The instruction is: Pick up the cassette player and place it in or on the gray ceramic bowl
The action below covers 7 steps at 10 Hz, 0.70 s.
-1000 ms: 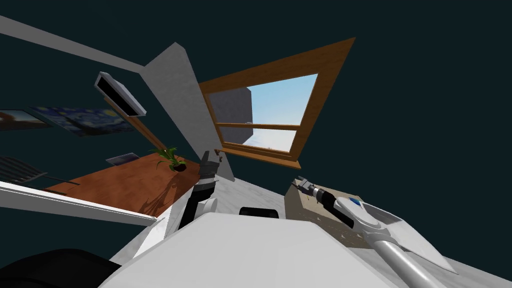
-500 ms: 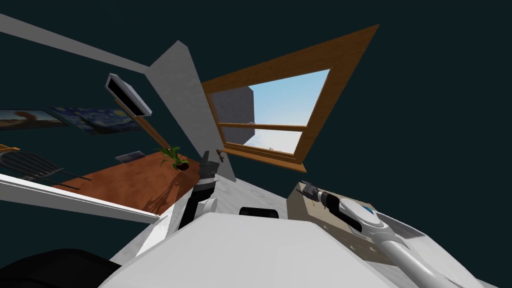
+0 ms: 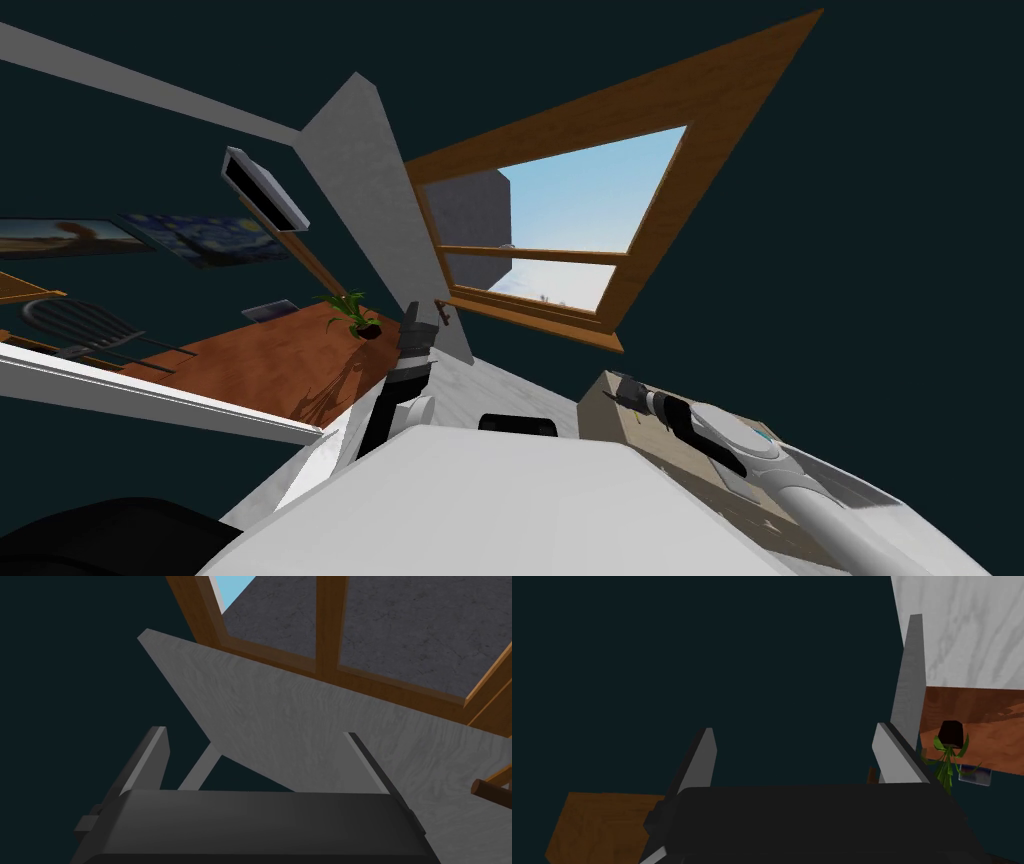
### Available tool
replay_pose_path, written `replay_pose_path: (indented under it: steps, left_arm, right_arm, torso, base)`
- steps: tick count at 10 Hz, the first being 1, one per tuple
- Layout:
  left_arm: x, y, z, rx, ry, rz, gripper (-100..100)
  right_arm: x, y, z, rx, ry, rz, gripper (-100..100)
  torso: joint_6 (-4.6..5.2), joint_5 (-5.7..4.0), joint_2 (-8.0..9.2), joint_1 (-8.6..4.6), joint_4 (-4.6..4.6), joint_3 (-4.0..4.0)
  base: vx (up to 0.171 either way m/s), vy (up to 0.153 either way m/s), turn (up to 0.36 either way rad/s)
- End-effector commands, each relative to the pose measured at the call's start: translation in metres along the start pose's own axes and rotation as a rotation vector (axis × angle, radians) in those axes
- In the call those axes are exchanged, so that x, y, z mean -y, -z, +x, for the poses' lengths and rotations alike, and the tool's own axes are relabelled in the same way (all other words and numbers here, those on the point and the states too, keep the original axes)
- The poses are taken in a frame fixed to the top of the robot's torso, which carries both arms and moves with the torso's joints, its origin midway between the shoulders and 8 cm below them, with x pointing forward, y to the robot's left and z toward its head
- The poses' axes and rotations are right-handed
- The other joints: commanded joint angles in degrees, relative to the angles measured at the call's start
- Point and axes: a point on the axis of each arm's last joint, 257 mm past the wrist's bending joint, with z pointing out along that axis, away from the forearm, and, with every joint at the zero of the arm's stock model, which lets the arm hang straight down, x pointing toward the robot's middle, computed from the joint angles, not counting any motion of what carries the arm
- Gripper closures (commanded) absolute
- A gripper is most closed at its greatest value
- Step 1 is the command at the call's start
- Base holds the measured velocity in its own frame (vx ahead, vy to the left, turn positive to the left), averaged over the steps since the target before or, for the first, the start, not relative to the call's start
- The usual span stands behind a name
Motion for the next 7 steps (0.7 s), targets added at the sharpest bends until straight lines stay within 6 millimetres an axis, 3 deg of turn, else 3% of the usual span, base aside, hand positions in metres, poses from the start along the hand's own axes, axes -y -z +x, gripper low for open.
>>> replay_pose_path:
  steps: [1,2,6,7]
  left_arm:
    - [0.000,0.000,0.000,0.000,0.000,0.000,0]
    - [0.000,0.000,0.000,0.000,0.000,0.000,0]
    - [0.000,0.000,0.000,0.000,0.000,0.000,0]
    - [0.000,0.000,0.000,0.000,0.000,0.000,0]
  right_arm:
    - [-0.003,0.006,0.025,-0.061,0.042,-0.027,-100]
    - [-0.003,0.007,0.029,-0.066,0.037,-0.027,-100]
    - [-0.008,0.026,0.076,-0.181,0.105,-0.081,-100]
    - [-0.009,0.038,0.098,-0.235,0.135,-0.109,-100]
  torso:
    - [0.00,0.00,0.00,0.00,0.00,0.00]
    - [-0.02,0.01,-0.06,0.03,0.00,-0.03]
    - [-0.03,0.02,-0.14,0.07,-0.02,-0.07]
    - [-0.01,0.01,-0.12,0.05,-0.02,-0.07]
  base:
    - [0.050,0.021,0.070]
    - [0.051,0.014,0.037]
    - [0.062,0.024,0.048]
    - [0.076,0.017,0.051]
